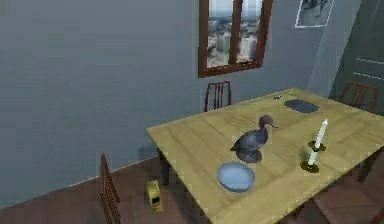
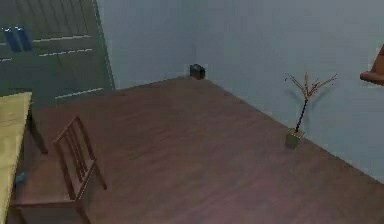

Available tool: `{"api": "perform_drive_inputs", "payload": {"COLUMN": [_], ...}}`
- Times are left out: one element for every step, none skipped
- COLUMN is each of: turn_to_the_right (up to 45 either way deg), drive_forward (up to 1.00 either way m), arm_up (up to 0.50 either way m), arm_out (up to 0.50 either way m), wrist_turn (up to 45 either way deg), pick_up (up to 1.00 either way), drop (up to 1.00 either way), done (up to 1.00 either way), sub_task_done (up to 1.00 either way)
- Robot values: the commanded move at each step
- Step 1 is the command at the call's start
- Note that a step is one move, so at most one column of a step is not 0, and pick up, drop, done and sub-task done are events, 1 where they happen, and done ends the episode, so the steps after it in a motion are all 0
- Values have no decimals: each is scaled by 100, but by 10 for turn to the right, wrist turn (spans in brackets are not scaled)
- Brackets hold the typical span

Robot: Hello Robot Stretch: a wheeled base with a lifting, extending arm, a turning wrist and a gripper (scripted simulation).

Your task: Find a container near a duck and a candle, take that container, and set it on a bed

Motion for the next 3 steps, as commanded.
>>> {"api": "perform_drive_inputs", "payload": {"turn_to_the_right": [-450, -240, 0], "drive_forward": [0, 0, 0], "arm_up": [0, 0, 50], "arm_out": [0, 0, 0], "wrist_turn": [0, 0, 0], "pick_up": [0, 0, 0], "drop": [0, 0, 0], "done": [0, 0, 0], "sub_task_done": [0, 0, 0]}}
